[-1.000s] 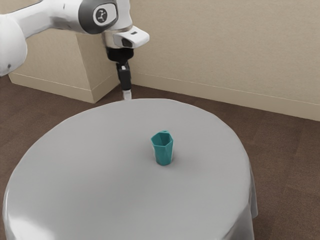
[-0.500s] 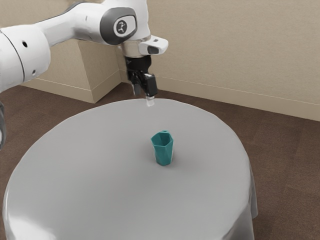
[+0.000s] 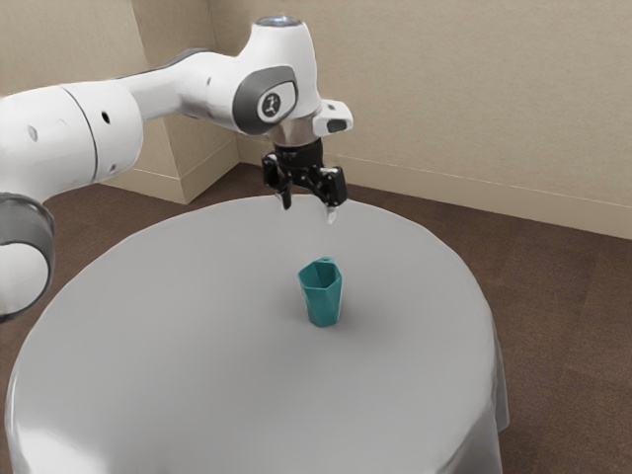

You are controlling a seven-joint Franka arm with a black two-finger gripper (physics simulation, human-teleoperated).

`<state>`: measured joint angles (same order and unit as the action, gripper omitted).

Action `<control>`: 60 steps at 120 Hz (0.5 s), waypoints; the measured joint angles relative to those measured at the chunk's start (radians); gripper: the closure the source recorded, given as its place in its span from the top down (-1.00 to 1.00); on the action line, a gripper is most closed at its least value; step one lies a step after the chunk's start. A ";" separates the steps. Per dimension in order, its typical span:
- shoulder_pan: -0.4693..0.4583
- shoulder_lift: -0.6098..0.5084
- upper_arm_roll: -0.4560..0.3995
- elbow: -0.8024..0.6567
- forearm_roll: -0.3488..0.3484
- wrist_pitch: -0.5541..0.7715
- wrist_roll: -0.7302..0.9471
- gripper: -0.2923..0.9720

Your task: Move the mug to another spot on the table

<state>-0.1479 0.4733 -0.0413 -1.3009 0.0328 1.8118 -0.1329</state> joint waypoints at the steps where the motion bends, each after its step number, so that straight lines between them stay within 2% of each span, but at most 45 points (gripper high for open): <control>1: 0.000 0.004 0.000 0.000 0.000 0.003 -0.006 0.54; 44: 0.005 0.131 0.027 0.010 0.034 0.141 -0.208 0.54; 60: 0.007 0.166 0.026 0.012 0.013 0.192 -0.259 0.54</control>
<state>-0.1408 0.6391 -0.0149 -1.2891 0.0458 2.0040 -0.3917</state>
